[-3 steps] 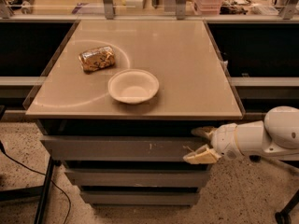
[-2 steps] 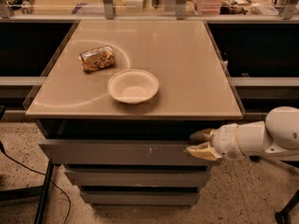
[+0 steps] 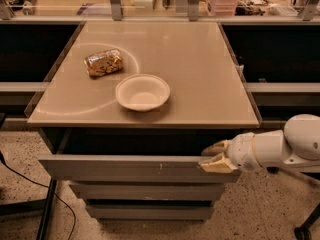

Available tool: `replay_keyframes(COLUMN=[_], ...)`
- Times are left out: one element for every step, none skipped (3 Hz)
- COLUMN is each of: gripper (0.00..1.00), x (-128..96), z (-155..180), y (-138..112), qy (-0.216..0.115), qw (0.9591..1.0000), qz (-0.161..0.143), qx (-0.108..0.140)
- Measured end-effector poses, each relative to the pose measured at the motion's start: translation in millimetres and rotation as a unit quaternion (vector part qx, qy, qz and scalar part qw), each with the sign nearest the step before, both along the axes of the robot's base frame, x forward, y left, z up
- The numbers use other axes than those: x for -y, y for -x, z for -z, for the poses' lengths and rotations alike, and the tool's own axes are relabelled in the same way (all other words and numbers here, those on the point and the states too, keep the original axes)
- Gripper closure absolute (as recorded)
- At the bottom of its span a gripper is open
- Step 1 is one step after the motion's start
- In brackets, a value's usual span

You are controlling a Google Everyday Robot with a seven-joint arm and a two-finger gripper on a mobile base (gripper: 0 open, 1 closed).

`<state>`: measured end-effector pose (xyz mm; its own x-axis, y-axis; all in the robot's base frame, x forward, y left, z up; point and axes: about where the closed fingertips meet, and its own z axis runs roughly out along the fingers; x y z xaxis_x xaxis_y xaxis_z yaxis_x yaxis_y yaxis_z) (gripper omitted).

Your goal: Open top drawer

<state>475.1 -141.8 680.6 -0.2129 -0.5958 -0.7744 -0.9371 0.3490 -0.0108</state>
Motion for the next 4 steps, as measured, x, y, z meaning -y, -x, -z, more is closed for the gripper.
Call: replay_keyframes(gripper=[1.0, 1.0, 1.0, 0.83], x=[0.0, -0.7, -2.6, -2.1], z=[0.0, -1.4, -5.6, -5.6], y=[0.0, 9.6, 22.0, 22.6], qy=[0.0, -0.006, -0.013, -0.013], qw=[1.0, 1.0, 0.9998, 0.9998], qz=[0.0, 0.003, 0.009, 0.009], qx=[0.0, 0.002, 0.01, 0.01])
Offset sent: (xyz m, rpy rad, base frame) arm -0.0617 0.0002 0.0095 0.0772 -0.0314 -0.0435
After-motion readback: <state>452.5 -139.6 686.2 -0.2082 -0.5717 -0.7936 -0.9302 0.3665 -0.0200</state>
